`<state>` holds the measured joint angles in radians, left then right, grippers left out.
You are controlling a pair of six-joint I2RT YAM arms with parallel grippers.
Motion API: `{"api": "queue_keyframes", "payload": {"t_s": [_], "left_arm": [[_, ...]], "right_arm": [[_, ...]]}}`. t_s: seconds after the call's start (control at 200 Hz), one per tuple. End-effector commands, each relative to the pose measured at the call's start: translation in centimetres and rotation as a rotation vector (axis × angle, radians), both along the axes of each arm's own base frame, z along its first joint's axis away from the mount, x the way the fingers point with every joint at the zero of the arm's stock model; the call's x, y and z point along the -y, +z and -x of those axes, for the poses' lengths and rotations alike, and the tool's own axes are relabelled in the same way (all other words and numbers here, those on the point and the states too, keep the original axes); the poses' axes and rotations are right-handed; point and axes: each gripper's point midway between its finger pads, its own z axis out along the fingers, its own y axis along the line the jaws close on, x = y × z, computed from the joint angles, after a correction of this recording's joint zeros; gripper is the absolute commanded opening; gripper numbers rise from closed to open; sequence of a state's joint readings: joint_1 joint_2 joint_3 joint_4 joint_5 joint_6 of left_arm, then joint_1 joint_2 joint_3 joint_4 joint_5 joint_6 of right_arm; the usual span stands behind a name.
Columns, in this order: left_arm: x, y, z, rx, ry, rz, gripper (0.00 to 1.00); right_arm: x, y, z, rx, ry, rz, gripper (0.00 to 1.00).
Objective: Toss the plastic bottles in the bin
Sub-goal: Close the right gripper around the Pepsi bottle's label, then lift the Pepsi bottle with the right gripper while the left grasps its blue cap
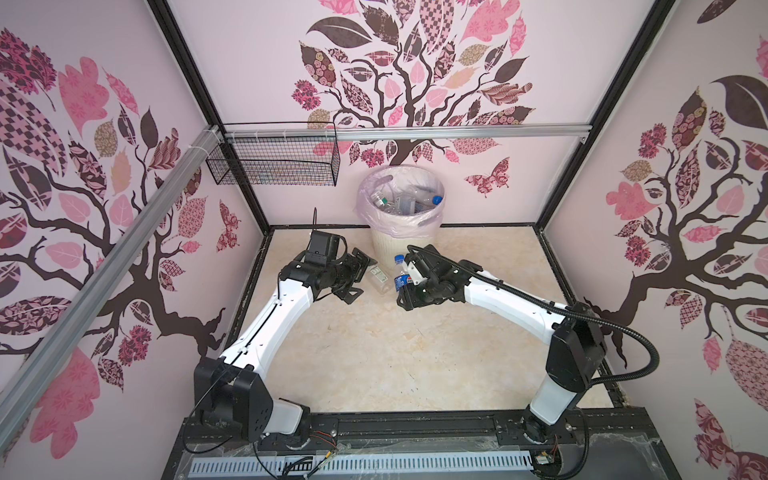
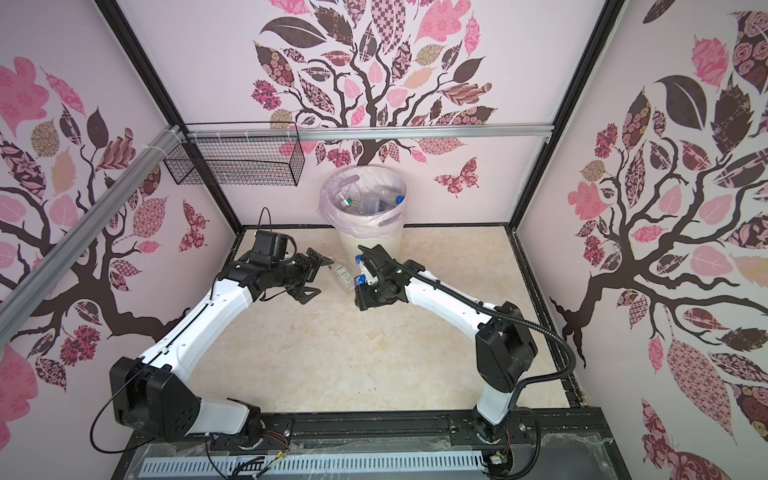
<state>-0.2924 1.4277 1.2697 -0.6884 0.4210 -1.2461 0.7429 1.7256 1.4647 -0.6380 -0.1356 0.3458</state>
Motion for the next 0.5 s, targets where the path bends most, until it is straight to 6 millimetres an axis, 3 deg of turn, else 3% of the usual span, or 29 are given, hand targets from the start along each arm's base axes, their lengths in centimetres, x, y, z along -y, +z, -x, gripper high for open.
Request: {"api": "queue_keyframes", "payload": {"t_s": [0.0, 0.345, 0.495], "left_arm": [[1.1, 0.9, -1.0, 0.028, -0.033, 0.019, 0.97], [3.4, 1.9, -2.3, 0.09, -0.11, 0.003, 0.89], [3.7, 2.1, -2.5, 0.114, -0.13, 0.005, 0.84]], "right_arm": [[0.0, 4.1, 0.4, 0.054, 0.03, -0.055, 0.53], [-0.9, 6.2, 2.3, 0.043, 0.101, -0.166, 0.54], [-0.8, 5.7, 2.5, 0.031, 0.104, -0.159, 0.54]]}}
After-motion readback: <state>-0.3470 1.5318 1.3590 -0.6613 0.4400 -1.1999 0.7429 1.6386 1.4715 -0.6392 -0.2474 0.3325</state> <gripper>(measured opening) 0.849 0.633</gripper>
